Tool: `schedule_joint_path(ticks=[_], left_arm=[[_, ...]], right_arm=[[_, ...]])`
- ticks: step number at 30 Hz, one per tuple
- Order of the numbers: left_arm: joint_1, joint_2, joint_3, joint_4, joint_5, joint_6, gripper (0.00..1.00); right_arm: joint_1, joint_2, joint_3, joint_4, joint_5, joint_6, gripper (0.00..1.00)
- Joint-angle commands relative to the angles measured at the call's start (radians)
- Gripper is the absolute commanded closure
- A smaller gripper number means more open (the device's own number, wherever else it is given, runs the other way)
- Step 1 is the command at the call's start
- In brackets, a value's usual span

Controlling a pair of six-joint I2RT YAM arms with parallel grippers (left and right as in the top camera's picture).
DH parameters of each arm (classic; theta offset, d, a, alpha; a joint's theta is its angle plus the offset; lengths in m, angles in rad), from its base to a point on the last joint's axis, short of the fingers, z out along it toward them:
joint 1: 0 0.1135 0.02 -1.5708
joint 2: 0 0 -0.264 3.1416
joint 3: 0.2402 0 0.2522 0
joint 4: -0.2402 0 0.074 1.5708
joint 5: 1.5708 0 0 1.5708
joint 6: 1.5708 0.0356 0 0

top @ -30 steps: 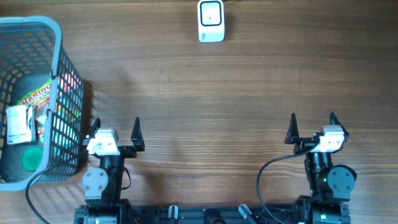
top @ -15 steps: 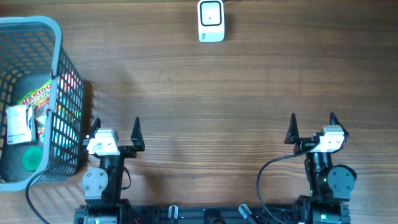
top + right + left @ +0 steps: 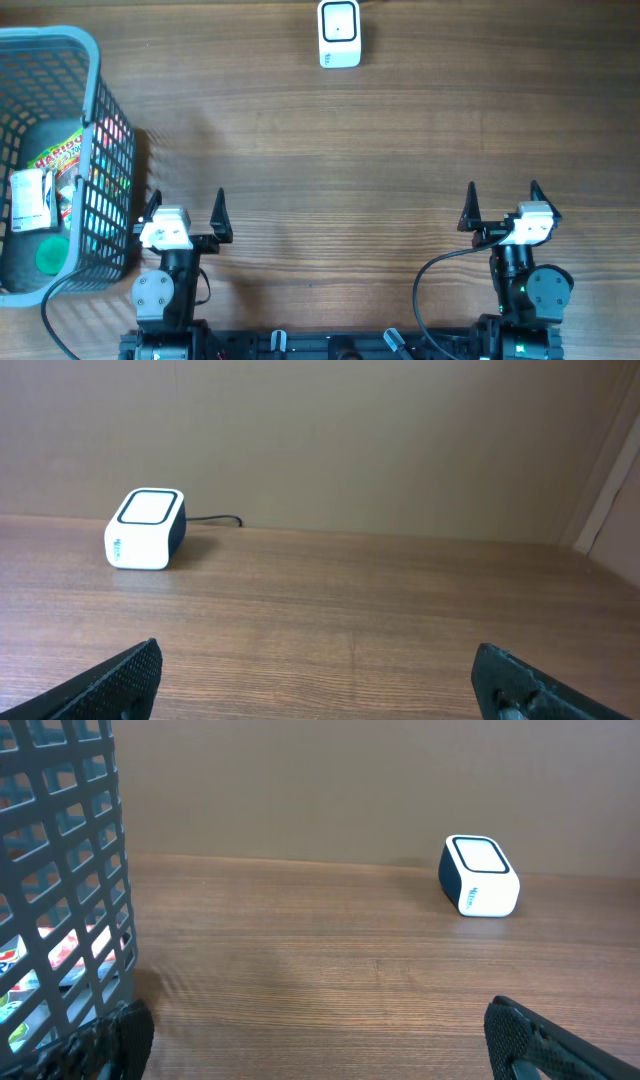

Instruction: Scan the item barcode

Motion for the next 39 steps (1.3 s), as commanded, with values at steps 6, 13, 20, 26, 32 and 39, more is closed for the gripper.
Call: schedule_joint_path(ticks=[6, 13, 20, 26, 32, 39], left_arm=[[-0.005, -0.009, -0.013, 0.007, 0.008, 0.016, 0.0], [-0.005, -0.009, -0.013, 0.006, 0.007, 0.016, 0.0], [-0.005, -0.008, -0.013, 0.006, 0.006, 0.016, 0.0], [-0.005, -0.008, -0.013, 0.011, 0.035, -0.023, 0.0], [-0.005, -0.008, 0.034, 0.016, 0.214, -0.09, 0.0], [-0.005, 0.074, 0.307, -0.23, 0.307, -0.091, 0.0]], right_arm=[[0.004, 0.004, -0.001, 0.005, -0.017, -0.008, 0.0], [0.004, 0.004, -0.001, 0.005, -0.017, -0.009, 0.0], [0.004, 0.004, -0.001, 0.005, -0.017, -0.009, 0.0], [0.004, 0.004, -0.001, 0.005, -0.017, -0.009, 0.0], [0.004, 0.004, -0.001, 0.005, -0.017, -0.009, 0.0], [0.004, 0.004, -0.001, 0.005, -0.017, -0.009, 0.0]])
